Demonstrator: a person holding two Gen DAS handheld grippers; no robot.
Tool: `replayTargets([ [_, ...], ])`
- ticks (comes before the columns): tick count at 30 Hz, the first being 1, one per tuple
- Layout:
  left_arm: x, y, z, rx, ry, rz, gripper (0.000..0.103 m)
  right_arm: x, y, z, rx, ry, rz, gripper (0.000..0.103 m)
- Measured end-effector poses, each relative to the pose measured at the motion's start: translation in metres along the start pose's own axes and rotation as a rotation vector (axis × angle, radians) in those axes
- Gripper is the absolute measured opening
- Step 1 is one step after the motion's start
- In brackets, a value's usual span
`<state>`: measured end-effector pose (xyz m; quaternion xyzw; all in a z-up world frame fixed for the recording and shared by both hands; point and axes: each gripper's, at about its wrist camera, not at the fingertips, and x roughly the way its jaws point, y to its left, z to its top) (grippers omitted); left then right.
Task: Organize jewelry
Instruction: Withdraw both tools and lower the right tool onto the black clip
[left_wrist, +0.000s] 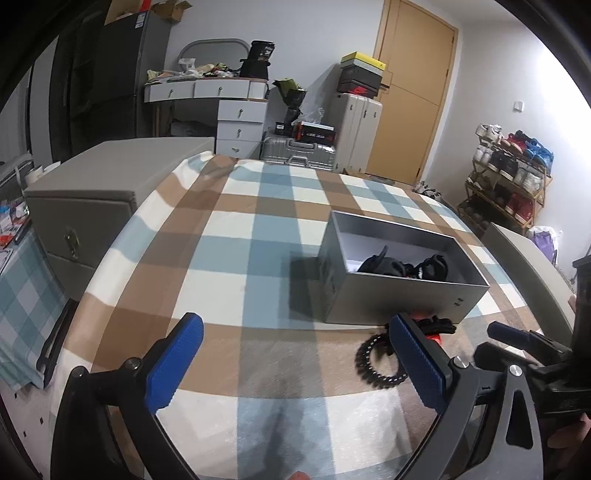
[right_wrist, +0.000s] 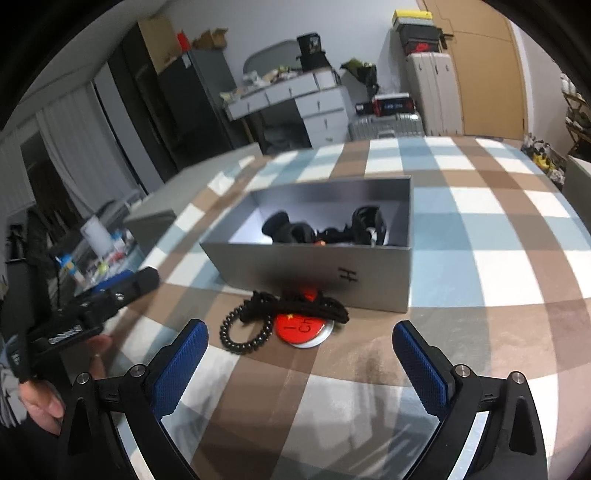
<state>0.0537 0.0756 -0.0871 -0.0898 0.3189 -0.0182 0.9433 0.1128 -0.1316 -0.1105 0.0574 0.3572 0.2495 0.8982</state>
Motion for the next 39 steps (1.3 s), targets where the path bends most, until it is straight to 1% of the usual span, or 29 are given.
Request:
replayTargets([
  [5,0.001,0.003,-0.006,-0.008,0.013,-0.016,0.099,0.02,0.007,0.003,-0.004,0.05,-0.019,0.101],
  [8,-0.002,0.004,-0.009,-0.009,-0.003,-0.016,0.099,0.031,0.009,0.004,0.004,0.084,-0.034,0.101],
  [14,0.003,0.011,-0.015,-0.039,0.011,-0.042,0.099,0.044,0.016,0.01,0.009,0.097,-0.067,0.101],
  [18,0.003,0.013,-0.015,-0.049,0.006,-0.058,0.099,0.053,0.025,0.013,-0.009,0.107,-0.123,0.101],
  [23,0.002,0.013,-0.016,-0.056,0.005,-0.062,0.099,0.065,0.034,0.015,-0.046,0.131,-0.167,0.101],
  [27,0.003,0.014,-0.016,-0.061,0.01,-0.065,0.099,0.07,0.034,0.013,-0.052,0.145,-0.208,0.098],
  [28,0.003,0.014,-0.016,-0.06,0.01,-0.065,0.099,0.071,0.034,0.013,-0.054,0.148,-0.216,0.093],
  [33,0.002,0.014,-0.016,-0.061,0.01,-0.065,0.099,0.069,0.034,0.011,-0.063,0.146,-0.231,0.092],
  [36,0.002,0.014,-0.016,-0.061,0.011,-0.063,0.099,0.064,0.032,0.009,-0.051,0.134,-0.222,0.092],
  [38,0.002,0.014,-0.017,-0.064,0.01,-0.057,0.099,0.061,0.029,0.008,-0.027,0.126,-0.205,0.085],
  [39,0.002,0.014,-0.017,-0.064,0.01,-0.056,0.099,0.058,0.025,0.008,-0.008,0.122,-0.191,0.083],
])
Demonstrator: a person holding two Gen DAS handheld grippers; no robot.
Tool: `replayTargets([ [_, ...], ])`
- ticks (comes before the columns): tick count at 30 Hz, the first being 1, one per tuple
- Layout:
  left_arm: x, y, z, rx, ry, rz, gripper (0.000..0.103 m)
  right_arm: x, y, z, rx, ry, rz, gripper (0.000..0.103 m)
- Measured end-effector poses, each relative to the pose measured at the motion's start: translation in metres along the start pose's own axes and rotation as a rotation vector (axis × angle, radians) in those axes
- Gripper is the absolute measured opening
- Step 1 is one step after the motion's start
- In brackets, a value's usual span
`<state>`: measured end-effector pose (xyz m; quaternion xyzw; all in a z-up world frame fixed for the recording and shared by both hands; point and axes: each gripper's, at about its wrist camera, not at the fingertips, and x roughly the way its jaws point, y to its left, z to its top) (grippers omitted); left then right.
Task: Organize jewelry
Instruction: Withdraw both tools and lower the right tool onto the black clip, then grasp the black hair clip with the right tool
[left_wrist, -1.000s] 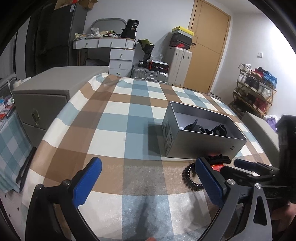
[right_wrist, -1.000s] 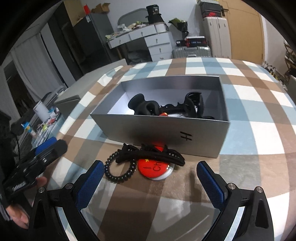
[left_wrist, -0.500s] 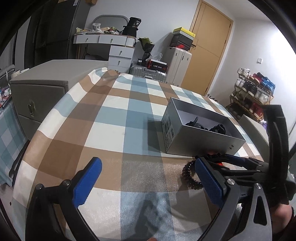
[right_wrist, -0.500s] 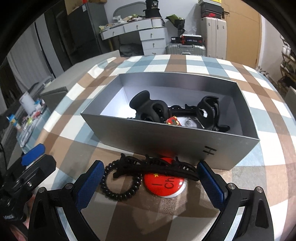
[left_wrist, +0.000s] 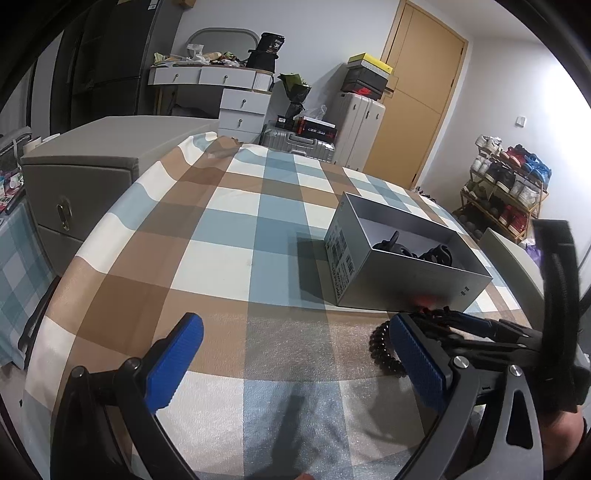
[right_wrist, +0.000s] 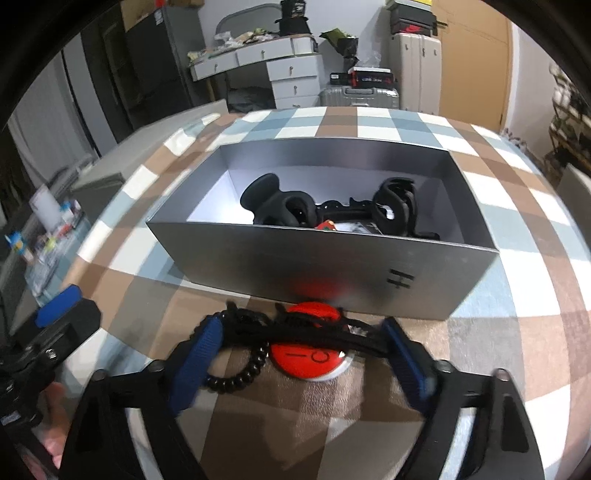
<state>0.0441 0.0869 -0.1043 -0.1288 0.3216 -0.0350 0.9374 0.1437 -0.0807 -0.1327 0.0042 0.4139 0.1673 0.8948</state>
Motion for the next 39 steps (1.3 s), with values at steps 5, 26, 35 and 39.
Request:
replayTargets([
  [5,0.001,-0.003,0.0,0.012,0.004,0.013,0.099,-0.008,-0.017,-0.006,0.06,-0.006,0.047,0.054],
  [26,0.012,-0.023,0.001,0.107,0.085,0.056,0.099,-0.046,-0.05,-0.034,0.095,-0.063,0.231,0.013],
  [35,0.026,-0.049,0.007,0.173,0.179,-0.061,0.099,-0.081,-0.068,-0.037,0.084,-0.148,0.279,0.011],
  [39,0.034,-0.063,0.008,0.217,0.22,-0.09,0.099,-0.094,-0.081,-0.038,0.114,-0.196,0.297,0.011],
])
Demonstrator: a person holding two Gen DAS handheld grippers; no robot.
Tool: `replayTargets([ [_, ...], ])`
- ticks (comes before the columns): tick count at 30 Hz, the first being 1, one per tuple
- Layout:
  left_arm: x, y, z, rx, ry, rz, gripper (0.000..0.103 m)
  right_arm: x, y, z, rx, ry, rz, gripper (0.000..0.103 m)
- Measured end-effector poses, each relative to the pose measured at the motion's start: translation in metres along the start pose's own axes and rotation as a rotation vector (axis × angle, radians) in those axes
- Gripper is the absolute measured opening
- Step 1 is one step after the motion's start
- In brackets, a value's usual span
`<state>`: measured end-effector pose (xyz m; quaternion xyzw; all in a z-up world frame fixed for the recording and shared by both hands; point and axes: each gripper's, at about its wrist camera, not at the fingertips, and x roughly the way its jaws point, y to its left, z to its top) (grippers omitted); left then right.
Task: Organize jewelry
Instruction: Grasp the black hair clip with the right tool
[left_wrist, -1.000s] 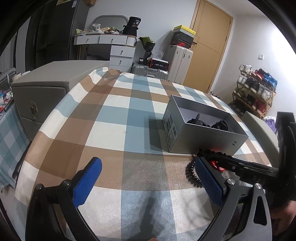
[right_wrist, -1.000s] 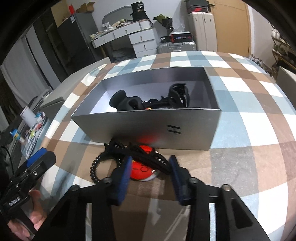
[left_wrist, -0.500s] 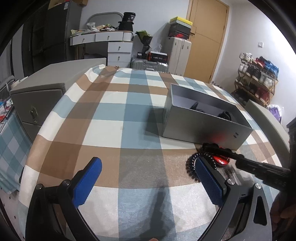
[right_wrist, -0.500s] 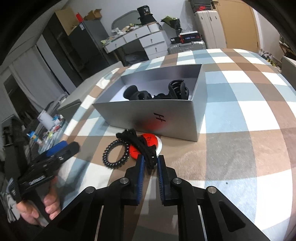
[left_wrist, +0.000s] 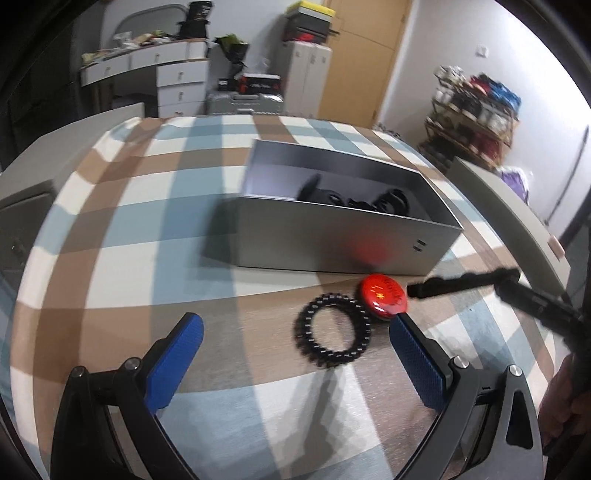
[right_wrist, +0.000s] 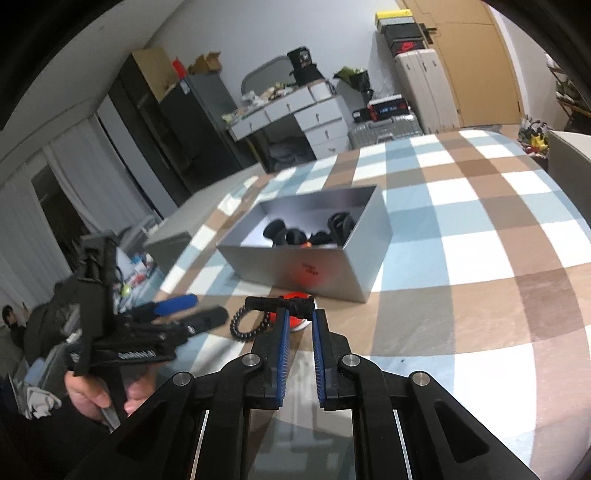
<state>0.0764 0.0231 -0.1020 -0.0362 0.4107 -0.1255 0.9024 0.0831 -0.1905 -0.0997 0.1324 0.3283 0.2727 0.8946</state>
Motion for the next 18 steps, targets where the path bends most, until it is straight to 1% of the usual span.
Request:
replayTargets([
  [3,0.008,-0.012,0.001,0.06,0.043,-0.008,0.099,-0.01,-0.005,0.003,0.011,-0.03,0.006,0.011],
  [4,0.011,-0.016,0.0,0.078,0.058,-0.009,0.099,-0.014,-0.007,0.005,0.015,-0.043,0.009,0.003],
  [6,0.015,-0.021,0.0,0.096,0.074,0.001,0.098,-0.022,-0.01,0.008,0.02,-0.067,0.02,0.002],
  [7,0.017,-0.022,0.0,0.1,0.076,0.003,0.098,-0.024,-0.011,0.009,0.021,-0.075,0.019,0.0],
  [10,0.019,-0.026,0.001,0.113,0.074,0.011,0.098,-0.027,-0.014,0.009,0.018,-0.072,0.018,0.0],
  [12,0.021,-0.027,0.001,0.121,0.081,0.017,0.091,-0.025,-0.017,0.008,0.02,-0.055,0.02,0.0],
  [14,0.026,-0.029,0.001,0.134,0.107,0.013,0.072,-0.023,-0.023,0.005,0.036,-0.036,0.021,0.0],
  [15,0.027,-0.03,0.0,0.147,0.105,0.025,0.07,-0.021,-0.025,0.003,0.044,-0.03,0.023,0.0],
  [17,0.027,-0.032,0.001,0.177,0.101,0.034,0.05,-0.02,-0.031,0.001,0.066,-0.022,0.008,0.001],
  [18,0.026,-0.033,0.001,0.191,0.101,0.037,0.045,-0.019,-0.035,0.001,0.076,0.001,0.007,0.003],
])
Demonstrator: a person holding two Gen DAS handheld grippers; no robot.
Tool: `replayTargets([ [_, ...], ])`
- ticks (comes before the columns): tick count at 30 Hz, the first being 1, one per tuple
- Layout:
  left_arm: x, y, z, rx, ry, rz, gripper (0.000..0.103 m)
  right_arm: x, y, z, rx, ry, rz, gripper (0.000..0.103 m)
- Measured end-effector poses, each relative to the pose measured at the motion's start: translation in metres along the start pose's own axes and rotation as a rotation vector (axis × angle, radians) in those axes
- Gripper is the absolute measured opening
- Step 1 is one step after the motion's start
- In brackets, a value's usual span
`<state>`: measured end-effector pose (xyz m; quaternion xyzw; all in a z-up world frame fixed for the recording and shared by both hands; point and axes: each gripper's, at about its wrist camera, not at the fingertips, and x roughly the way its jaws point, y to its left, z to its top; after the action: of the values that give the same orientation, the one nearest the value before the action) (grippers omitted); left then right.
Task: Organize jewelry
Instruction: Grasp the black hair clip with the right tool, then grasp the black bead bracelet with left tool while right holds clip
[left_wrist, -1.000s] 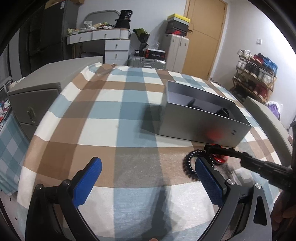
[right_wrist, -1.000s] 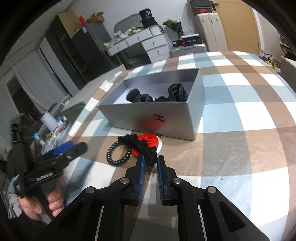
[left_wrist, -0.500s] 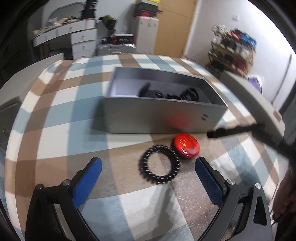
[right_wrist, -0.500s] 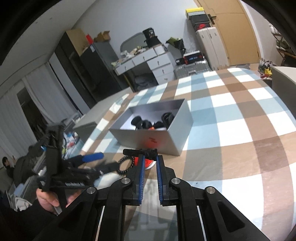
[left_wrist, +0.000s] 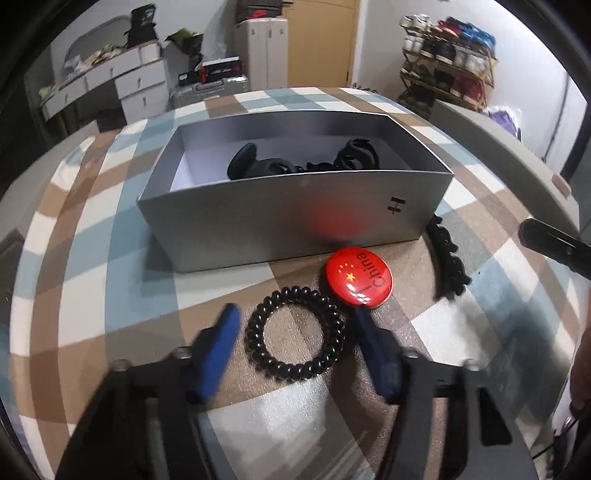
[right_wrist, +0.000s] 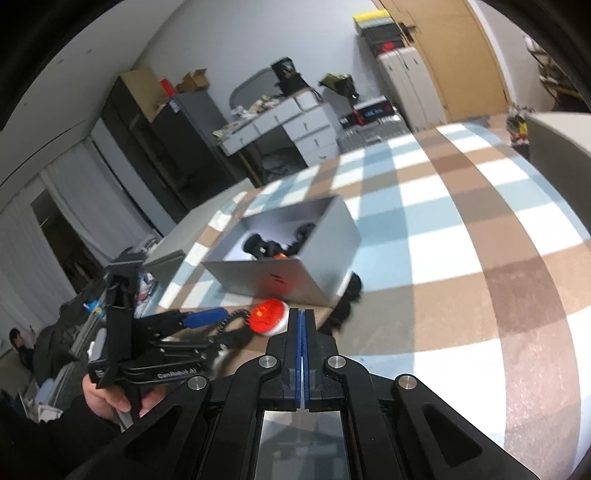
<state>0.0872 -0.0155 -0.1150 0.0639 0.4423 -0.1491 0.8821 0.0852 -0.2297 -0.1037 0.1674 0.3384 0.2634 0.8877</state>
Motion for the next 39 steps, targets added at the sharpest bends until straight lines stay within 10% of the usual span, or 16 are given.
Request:
replayTargets([
  [14,-0.013,0.004,-0.009,-0.02,-0.024,-0.053,0.023,0.037,0.005,0.005,-0.01,0.095,-0.101,0.037],
  [32,-0.036,0.02,-0.016,-0.104,-0.09,-0.008,0.023,0.086,0.023,0.011,-0.161,0.178,-0.323,0.037],
  [39,-0.043,0.021,-0.019,-0.11,-0.107,0.003,0.023,0.089,0.026,0.008,-0.209,0.17,-0.363,0.021],
])
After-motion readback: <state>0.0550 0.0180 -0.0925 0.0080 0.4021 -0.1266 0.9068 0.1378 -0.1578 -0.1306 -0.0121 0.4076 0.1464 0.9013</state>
